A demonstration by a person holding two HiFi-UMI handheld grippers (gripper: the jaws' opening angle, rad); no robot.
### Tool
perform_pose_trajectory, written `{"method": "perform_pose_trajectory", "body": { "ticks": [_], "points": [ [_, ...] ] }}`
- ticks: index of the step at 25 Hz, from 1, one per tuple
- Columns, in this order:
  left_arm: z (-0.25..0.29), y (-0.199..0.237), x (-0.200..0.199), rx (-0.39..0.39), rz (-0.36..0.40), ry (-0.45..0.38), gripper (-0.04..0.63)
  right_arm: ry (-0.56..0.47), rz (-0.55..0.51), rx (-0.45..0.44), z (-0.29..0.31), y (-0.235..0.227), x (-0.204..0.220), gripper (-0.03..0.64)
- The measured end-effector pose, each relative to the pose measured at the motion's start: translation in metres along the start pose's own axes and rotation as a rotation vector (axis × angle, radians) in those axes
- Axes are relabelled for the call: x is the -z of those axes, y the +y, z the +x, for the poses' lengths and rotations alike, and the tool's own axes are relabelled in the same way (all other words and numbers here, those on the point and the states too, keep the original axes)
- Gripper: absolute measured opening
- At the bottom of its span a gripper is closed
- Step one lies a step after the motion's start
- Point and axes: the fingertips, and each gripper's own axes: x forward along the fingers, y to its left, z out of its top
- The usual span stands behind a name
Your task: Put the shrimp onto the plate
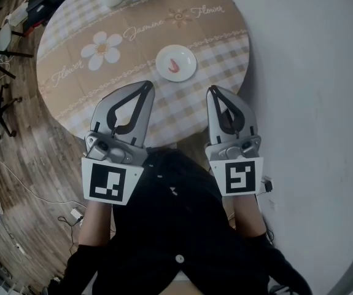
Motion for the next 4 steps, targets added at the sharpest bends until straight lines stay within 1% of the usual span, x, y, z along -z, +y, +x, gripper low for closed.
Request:
{"method": "perform_pose_trajectory", "body": {
  "ticks": [4],
  "points": [
    [-0.0001, -0.0014, 0.0013, 0.000, -0.002, -0.001, 0.002, 0.001, -0.005, -0.003, 0.0003, 0.0009, 0.0011, 0.003]
  ]
}}
